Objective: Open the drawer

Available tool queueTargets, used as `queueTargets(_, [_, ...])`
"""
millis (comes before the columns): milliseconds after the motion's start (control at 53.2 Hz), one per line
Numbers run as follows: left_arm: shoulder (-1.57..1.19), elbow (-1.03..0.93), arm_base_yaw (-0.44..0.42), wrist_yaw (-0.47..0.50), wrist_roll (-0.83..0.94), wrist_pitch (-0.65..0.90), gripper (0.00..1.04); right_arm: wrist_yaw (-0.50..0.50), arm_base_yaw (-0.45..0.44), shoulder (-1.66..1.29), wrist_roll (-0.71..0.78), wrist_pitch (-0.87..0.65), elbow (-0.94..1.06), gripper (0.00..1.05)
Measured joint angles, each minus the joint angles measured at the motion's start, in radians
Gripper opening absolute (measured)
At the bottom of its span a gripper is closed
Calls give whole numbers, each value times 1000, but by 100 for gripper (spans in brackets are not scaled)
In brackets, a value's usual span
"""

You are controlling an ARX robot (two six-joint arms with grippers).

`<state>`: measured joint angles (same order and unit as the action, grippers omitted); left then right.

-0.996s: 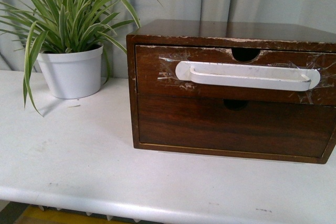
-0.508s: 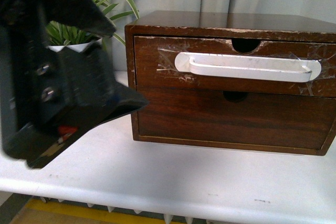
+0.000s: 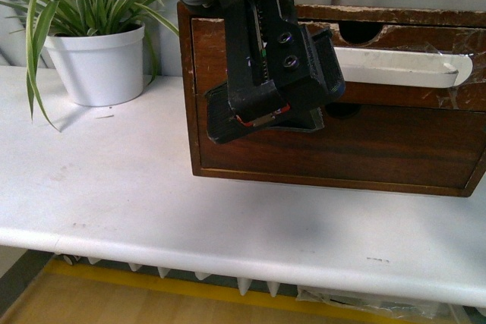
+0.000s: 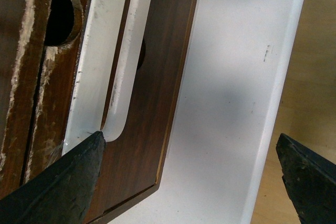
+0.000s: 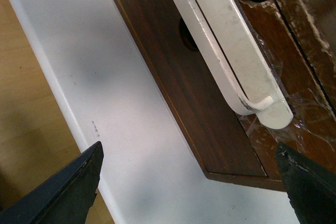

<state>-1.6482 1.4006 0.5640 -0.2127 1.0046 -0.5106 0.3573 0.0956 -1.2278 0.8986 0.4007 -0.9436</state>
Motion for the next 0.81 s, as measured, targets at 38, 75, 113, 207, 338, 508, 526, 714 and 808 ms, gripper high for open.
queueTargets(38, [-16, 18, 0, -4, 10, -11, 99, 0, 5, -11, 6, 4, -8, 96])
queueTargets(75, [-28, 29, 0, -4, 14, -16, 99, -2, 9, -23, 12, 5, -13, 96])
queueTargets(113, [-40, 42, 0, -3, 18, -17, 99, -9, 14, -37, 18, 5, -20, 96])
queueTargets(207, [-74, 81, 0, -10, 23, -19, 99, -11, 21, -73, 22, 2, -41, 96])
queueTargets(338, [-117, 130, -1, -14, 32, -45, 99, -15, 21, -112, 22, -9, -62, 96])
queueTargets(508, [-156, 161, -1, -22, 41, -74, 99, -14, 24, -146, 16, -27, -79, 96])
queueTargets(526, [-160, 164, -1, -22, 42, -75, 99, -14, 24, -148, 16, -28, -80, 96])
queueTargets(714, [-190, 196, -1, -21, 42, -91, 99, -15, 38, -173, 13, -46, -90, 96])
queueTargets(808, [-202, 213, -1, -18, 43, -93, 99, -19, 41, -189, 6, -55, -90, 96])
